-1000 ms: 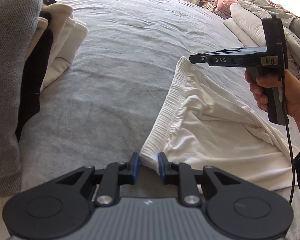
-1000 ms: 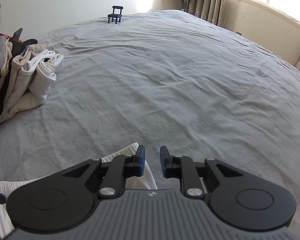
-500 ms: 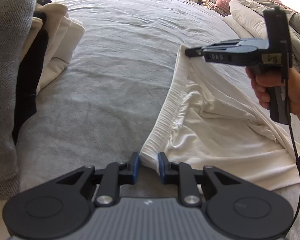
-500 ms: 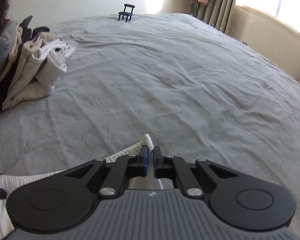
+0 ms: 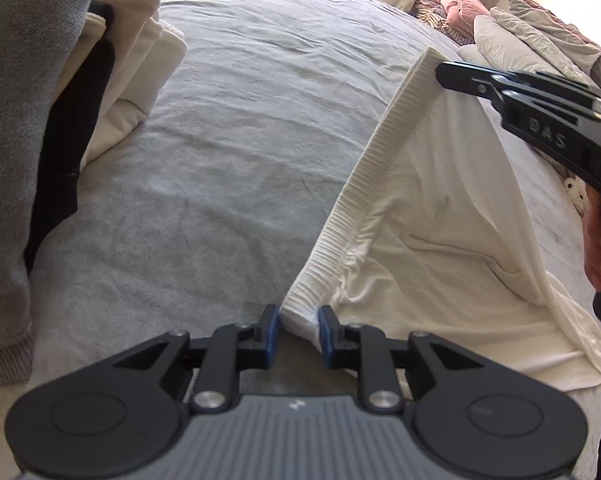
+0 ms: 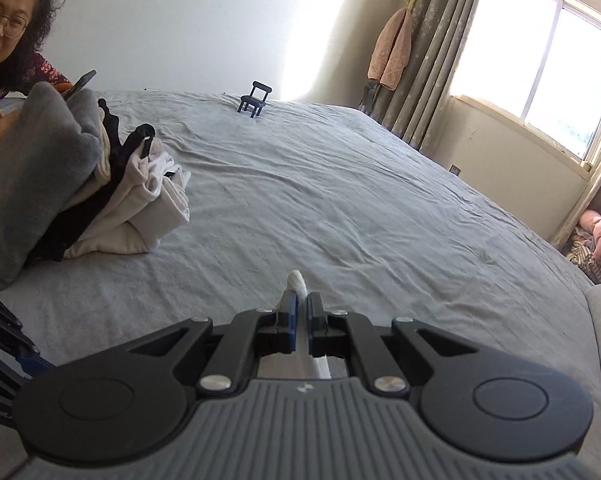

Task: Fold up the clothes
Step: 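Grasp the waistband with the right gripper and pull it to lay the garment flat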

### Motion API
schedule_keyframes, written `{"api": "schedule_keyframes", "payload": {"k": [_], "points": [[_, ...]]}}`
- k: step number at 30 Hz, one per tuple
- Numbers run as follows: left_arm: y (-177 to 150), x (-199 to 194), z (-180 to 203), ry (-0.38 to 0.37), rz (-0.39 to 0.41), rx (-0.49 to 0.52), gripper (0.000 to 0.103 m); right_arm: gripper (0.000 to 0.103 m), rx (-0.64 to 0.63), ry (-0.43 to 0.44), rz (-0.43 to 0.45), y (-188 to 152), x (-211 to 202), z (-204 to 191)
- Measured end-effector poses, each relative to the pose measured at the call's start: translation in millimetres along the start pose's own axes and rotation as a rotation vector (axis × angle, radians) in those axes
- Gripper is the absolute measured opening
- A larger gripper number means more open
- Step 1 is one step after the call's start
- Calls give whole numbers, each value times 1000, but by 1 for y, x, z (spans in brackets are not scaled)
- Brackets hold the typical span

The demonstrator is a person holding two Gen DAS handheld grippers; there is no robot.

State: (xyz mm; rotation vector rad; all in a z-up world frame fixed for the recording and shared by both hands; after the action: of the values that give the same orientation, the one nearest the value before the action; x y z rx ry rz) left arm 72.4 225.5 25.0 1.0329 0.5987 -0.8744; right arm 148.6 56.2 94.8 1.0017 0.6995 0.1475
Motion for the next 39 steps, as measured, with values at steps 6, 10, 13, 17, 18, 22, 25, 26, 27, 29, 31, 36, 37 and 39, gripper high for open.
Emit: {"api": "schedule_keyframes", "payload": {"k": [6, 10, 13, 17, 18, 22, 25, 26, 27, 29, 31, 36, 37, 39], "points": [[3, -5, -8, -29, 8, -62, 24, 5, 41, 55, 24, 0, -33, -28], [4, -10, -19, -65, 9, -125, 26, 5, 93, 76, 14, -9, -42, -45], [6, -15, -31, -93, 25, -189, 26, 5, 121, 91, -15, -22, -40, -61], [9, -22, -45, -113, 50, -266, 26, 5, 138, 111, -38, -36, -38, -83], [10, -24, -47, -111, 57, -277, 26, 5, 143, 114, -43, -38, -37, -87], [11, -25, -49, -126, 64, -296, 26, 5, 159, 121, -61, -43, -35, -102], [12, -24, -45, -136, 61, -285, 26, 5, 154, 124, -77, -46, -32, -109], [12, -23, -44, -141, 60, -282, 27, 5, 146, 119, -84, -48, -31, -111], [12, -23, -43, -147, 60, -282, 27, 5, 143, 120, -94, -51, -29, -113], [13, -22, -41, -161, 61, -280, 29, 5, 144, 127, -113, -56, -24, -117], [13, -22, -39, -171, 61, -271, 32, 6, 143, 130, -118, -61, -22, -122], [13, -18, -28, -170, 57, -213, 32, 16, 175, 152, -110, -66, -25, -121], [14, -17, -26, -164, 61, -203, 32, 16, 186, 163, -102, -66, -27, -119], [17, -17, -22, -158, 73, -182, 32, 16, 233, 170, -74, -66, -38, -108]]}}
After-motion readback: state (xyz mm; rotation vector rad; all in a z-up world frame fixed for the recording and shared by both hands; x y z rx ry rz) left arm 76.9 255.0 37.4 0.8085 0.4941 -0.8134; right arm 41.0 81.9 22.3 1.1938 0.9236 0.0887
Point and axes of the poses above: each gripper's, at about its wrist camera, not at the fingertips, and x roughly the way its jaws point, z to its right, y to its top, the point moved 1 cm from there along x, roughly the way its jaws point, and after that the axes turned 5 degrees about -y, right-handed, at the moved point
